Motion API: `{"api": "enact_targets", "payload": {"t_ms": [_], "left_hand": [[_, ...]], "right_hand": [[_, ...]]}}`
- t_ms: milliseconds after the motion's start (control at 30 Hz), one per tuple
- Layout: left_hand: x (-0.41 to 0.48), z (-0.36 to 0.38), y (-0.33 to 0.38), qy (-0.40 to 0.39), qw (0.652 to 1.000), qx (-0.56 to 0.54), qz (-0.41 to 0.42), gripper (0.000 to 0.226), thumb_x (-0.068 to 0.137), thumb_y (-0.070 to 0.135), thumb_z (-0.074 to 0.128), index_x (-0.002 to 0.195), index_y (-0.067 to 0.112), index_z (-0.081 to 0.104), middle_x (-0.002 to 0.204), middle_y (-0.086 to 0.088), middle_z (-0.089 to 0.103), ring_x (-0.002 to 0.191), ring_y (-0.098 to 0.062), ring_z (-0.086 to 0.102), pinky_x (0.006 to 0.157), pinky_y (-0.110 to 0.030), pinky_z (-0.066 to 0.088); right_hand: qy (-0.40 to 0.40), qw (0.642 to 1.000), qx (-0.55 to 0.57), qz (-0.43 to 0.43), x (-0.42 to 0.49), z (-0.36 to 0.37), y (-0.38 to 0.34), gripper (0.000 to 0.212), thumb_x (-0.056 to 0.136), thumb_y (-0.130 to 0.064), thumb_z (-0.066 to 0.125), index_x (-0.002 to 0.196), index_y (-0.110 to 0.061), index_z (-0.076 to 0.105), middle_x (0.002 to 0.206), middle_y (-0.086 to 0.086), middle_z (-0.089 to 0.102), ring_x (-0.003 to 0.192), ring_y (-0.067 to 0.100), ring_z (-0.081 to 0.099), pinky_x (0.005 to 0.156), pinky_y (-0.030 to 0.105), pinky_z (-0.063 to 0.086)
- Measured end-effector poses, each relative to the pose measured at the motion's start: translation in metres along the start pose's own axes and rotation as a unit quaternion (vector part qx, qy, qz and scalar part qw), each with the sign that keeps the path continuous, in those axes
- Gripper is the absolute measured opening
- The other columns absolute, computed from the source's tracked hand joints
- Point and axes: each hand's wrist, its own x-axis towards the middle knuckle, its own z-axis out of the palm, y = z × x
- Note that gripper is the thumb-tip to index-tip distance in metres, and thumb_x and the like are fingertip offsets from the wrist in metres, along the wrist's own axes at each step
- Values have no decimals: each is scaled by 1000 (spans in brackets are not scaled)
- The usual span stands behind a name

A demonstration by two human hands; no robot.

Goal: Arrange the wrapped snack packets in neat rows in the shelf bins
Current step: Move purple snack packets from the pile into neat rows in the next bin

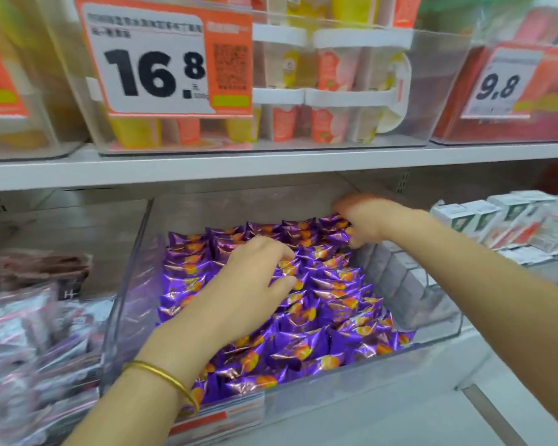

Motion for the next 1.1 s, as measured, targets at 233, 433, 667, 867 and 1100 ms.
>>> {"api": "enact_targets", "payload": {"t_ms": [233,433,667,867,1100], "left_hand": [[-2,2,-6,11,999,-33,-16,32,95,31,49,126,30,47,127,16,39,124,-4,34,93,-16,27],[-5,0,-6,18,998,-55,-16,30,94,32,49,124,33,48,124,19,39,112,0,38,89,-17,30],[-17,-12,-4,59,993,-98,-18,30,92,27,51,122,31,52,121,19,44,114,1,46,100,-22,37],[-32,-41,-4,178,968,-179,2,32,89,8,55,98,38,56,112,9,58,101,6,55,83,-8,44],[-83,-107,-58,293,935,-188,-74,22,83,15,55,88,35,61,95,14,65,93,-6,62,91,-39,51]], "right_hand": [[-70,997,7,-12,19,11,-2,65,77,-29,75,134,-15,46,131,9,45,114,28,50,82,28,44],[13,997,-72,-13,12,24,-9,55,77,-24,75,124,-11,50,124,9,49,109,30,55,74,32,45],[50,998,46,15,-3,26,-10,54,77,-11,73,120,-4,41,118,16,48,104,35,55,74,32,44],[101,990,91,41,-16,20,-10,32,78,-7,65,108,-4,54,112,18,56,103,34,56,83,35,47],[276,898,335,-71,-83,-52,-128,22,79,-4,67,89,-22,59,90,0,56,73,12,59,67,16,35]]}}
